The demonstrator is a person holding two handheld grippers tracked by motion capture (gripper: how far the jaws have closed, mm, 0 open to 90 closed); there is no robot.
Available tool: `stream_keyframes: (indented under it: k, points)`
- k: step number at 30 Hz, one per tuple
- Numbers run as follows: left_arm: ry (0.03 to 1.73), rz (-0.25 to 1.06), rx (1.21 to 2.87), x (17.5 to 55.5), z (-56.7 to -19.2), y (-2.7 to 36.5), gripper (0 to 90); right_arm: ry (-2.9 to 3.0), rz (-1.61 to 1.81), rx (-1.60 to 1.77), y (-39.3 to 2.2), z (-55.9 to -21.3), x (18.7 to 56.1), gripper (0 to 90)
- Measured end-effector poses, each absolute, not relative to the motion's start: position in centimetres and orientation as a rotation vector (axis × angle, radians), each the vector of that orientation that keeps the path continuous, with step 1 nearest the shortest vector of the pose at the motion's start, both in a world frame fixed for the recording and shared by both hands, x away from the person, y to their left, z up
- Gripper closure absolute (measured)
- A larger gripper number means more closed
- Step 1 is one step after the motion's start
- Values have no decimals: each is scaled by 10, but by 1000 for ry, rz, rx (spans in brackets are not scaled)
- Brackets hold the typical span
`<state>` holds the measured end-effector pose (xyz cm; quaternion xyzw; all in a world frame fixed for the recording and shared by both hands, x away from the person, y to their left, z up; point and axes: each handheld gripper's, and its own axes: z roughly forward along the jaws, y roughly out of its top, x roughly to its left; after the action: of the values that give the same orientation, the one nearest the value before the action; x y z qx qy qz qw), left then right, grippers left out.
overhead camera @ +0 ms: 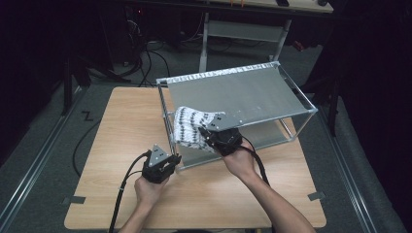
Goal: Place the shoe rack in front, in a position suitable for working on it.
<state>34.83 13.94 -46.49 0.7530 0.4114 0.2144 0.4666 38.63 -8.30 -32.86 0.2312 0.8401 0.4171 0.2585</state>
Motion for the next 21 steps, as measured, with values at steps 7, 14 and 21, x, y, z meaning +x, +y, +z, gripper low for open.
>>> stream_keyframes:
  k: [7,14,21]
  points:
    - [1008,521,1845,348,-465,140,808,2228,1074,656,-105,-329,390,853]
    - [1008,520,1846,348,-465,140,808,2204,1063,711,-127,-329,395,853]
    - [997,518,1851,348,-465,141,809,2170,1025,787,-151,-328,404,853]
